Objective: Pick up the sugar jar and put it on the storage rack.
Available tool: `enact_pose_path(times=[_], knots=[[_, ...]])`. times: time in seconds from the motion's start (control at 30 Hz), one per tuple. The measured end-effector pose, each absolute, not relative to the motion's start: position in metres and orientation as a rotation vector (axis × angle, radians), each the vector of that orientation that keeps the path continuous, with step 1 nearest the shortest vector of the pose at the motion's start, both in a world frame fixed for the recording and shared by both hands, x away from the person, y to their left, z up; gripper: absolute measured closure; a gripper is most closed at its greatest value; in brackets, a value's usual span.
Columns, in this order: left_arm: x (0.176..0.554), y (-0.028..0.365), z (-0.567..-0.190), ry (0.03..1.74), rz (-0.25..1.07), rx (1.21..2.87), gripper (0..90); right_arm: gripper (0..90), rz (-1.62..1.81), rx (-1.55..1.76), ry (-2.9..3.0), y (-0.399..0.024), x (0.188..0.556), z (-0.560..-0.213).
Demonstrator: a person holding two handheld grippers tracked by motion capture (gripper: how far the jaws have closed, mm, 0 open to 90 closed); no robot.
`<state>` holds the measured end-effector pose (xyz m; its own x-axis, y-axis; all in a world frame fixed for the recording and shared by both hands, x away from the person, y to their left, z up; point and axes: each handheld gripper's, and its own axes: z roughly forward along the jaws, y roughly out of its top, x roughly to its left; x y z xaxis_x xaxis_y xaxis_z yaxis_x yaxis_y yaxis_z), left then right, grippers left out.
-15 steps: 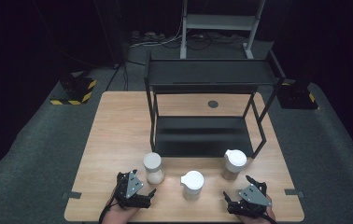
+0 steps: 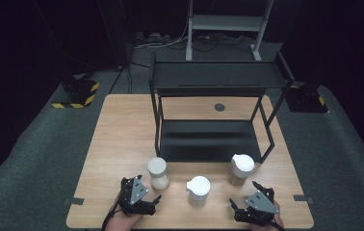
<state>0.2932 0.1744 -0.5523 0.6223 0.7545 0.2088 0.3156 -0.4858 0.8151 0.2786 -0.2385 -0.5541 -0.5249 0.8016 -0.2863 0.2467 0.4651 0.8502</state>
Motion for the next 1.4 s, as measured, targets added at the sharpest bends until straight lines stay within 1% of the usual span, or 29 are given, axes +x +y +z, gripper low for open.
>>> enact_pose_path(times=[0.17,0.3,0.47,0.77,1.03,1.4], knots=[[0.293,0.176,-0.552,0.839,0.717,2.064,0.4,0.0,1.032,0.890,2.006,-0.241,0.279,-0.554],[0.291,0.180,-0.551,0.836,0.711,2.018,0.2,0.0,1.044,0.898,2.008,-0.242,0.280,-0.553],[0.290,0.184,-0.548,0.828,0.708,2.000,0.2,0.0,1.046,0.903,2.004,-0.242,0.280,-0.553],[0.287,0.188,-0.534,0.843,0.697,1.936,0.2,0.0,1.056,0.917,2.001,-0.243,0.280,-0.553],[0.283,0.194,-0.517,0.860,0.724,1.856,0.2,0.0,1.062,0.922,2.001,-0.244,0.281,-0.553],[0.280,0.193,-0.505,0.859,0.761,1.814,0.2,0.0,1.062,0.921,2.006,-0.244,0.281,-0.553]])
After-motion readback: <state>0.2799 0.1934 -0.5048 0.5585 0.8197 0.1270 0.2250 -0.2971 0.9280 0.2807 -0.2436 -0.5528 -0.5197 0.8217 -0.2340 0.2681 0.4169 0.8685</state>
